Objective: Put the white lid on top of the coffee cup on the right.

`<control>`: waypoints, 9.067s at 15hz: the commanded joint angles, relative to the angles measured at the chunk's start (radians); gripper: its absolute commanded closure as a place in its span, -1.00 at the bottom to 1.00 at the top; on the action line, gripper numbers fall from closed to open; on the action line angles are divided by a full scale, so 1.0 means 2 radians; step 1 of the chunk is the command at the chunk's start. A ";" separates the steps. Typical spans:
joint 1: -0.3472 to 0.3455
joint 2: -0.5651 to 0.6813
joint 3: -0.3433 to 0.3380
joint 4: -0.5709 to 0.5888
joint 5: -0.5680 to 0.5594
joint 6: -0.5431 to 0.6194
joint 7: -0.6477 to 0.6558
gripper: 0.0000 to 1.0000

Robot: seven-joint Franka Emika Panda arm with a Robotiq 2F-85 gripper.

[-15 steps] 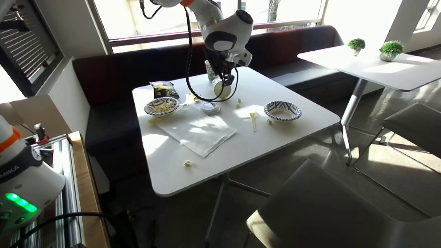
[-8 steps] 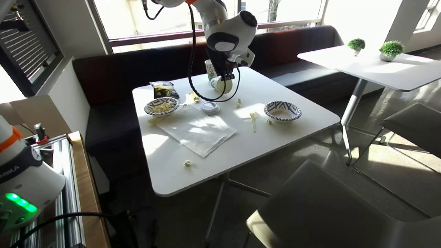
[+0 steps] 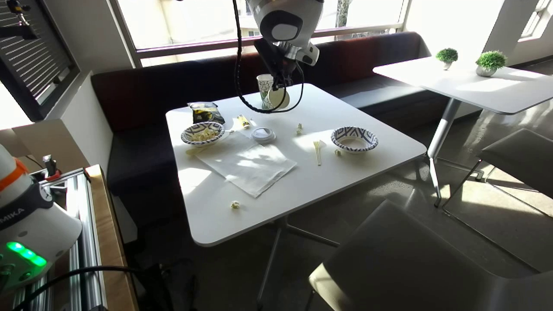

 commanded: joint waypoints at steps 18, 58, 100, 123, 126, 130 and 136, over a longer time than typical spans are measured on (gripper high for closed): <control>0.250 0.033 -0.174 0.088 -0.448 -0.147 0.350 0.89; 0.199 -0.097 -0.094 -0.072 -0.276 -0.043 0.346 -1.00; 0.046 -0.079 -0.048 -0.241 -0.283 0.152 -0.152 -1.00; 0.114 -0.047 -0.085 -0.197 -0.318 0.118 0.025 -1.00; 0.115 -0.046 -0.086 -0.201 -0.325 0.123 0.026 -1.00; 0.115 -0.043 -0.088 -0.208 -0.331 0.143 0.027 -1.00; 0.112 -0.036 -0.085 -0.211 -0.328 0.150 0.022 -0.67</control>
